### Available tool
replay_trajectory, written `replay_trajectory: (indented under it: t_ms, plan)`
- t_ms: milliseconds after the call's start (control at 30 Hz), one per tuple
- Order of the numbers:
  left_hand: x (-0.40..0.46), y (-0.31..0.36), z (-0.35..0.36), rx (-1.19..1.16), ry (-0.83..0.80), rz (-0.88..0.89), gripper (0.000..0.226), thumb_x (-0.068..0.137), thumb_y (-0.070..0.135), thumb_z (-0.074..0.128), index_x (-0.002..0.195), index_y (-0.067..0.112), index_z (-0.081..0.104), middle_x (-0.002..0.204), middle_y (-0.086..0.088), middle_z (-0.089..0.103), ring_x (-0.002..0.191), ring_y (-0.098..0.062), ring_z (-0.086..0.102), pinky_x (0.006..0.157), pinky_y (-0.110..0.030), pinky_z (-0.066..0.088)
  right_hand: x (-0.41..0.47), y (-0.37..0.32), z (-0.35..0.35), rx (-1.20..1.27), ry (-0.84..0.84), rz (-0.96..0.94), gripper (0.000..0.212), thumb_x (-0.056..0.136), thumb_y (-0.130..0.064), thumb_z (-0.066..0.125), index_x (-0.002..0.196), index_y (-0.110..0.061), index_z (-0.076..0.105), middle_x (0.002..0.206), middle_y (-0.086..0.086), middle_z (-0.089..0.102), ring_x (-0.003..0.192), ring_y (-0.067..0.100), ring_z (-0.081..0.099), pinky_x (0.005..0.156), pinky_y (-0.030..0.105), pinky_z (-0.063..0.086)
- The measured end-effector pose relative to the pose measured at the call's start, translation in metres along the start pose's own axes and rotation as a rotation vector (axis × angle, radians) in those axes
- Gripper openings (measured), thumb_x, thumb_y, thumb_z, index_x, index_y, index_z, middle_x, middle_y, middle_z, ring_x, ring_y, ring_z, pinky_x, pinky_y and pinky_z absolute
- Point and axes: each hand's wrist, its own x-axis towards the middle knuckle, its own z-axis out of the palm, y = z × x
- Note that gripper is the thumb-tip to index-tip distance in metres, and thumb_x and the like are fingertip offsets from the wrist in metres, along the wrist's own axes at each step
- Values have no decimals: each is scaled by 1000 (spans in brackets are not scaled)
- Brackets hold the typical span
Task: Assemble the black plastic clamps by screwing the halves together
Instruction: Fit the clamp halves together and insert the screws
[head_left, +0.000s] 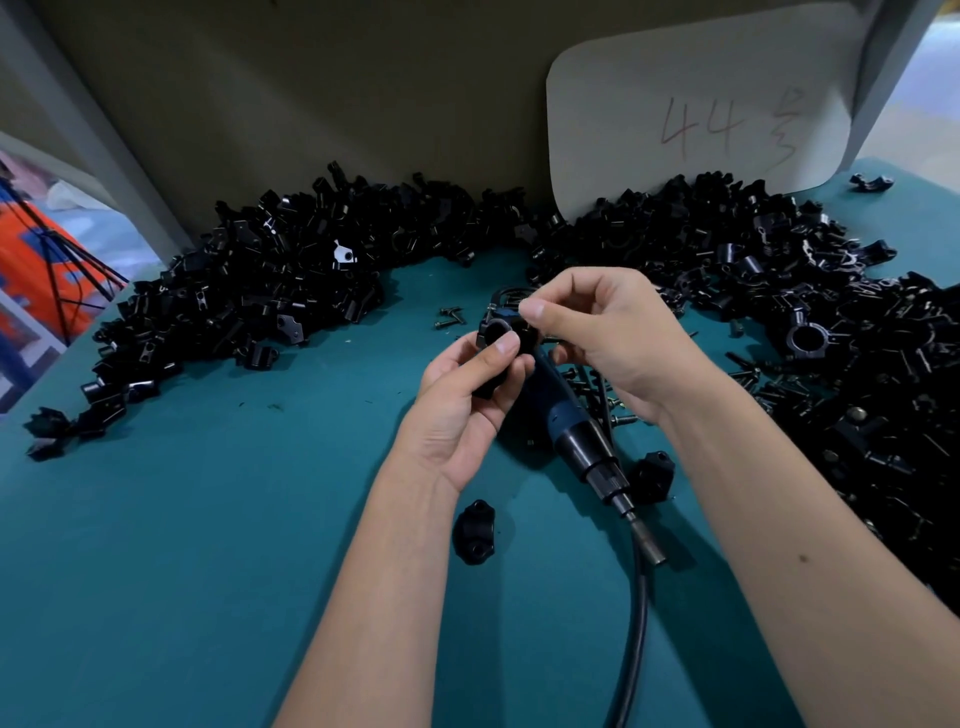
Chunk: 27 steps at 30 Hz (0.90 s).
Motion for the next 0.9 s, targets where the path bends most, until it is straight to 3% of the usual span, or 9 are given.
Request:
replay_trajectory:
  t_ms: [167,300,433,500,567,700,833,900]
  plan:
    - [0,0,0,-67,-34,-1,40,75,7,80,112,1,67,99,-12,72,77,-12,70,67,-15,57,-2,-1,5,156,-70,33,5,96,-14,72,94,-12,76,88,5,72,81,14,64,66,25,51]
    - [0,3,-3,-106,-22,0,34,77,5,78,108,0,67,97,-14,75,76,-13,70,66,-15,57,-3,1,5,274,-160,69,22,104,-13,58,102,-12,79,97,5,77,88,12,70,71,24,55]
    - [1,5,-3,27,-29,34,41,78,8,77,116,0,63,95,-8,72,76,-11,69,67,-14,56,2,6,8,25,41,-46,8,91,-16,79,83,-14,79,77,-4,73,71,2,62,61,19,47]
    - [1,7,-2,85,-27,49,44,77,9,76,118,0,63,96,-8,71,75,-10,68,68,-14,57,4,8,7,-23,78,-107,12,87,-19,83,79,-14,76,68,-9,69,62,-2,59,58,14,46]
    - [2,6,-1,108,-23,48,47,76,10,76,121,-1,63,98,-9,74,75,-10,69,68,-14,57,3,7,2,-76,35,-150,9,91,-21,80,83,-18,78,68,-9,69,63,-2,58,57,13,46]
    - [1,6,-2,125,-23,36,45,75,10,78,116,1,64,93,-7,74,75,-11,70,68,-15,57,1,5,-7,-193,8,-199,8,93,-18,77,89,-23,82,80,11,72,64,10,51,59,24,44]
    - [0,4,-2,160,-15,38,45,72,11,81,113,4,64,89,-4,74,75,-12,71,69,-16,58,3,4,-7,-521,37,-286,17,93,-27,77,81,-17,71,81,0,67,73,13,59,70,25,47]
    - [0,4,-3,190,-17,52,41,71,10,81,108,6,64,86,-4,72,75,-13,71,71,-17,58,3,3,-3,-644,25,-309,25,96,-29,72,80,-13,63,75,-3,60,69,11,53,66,26,43]
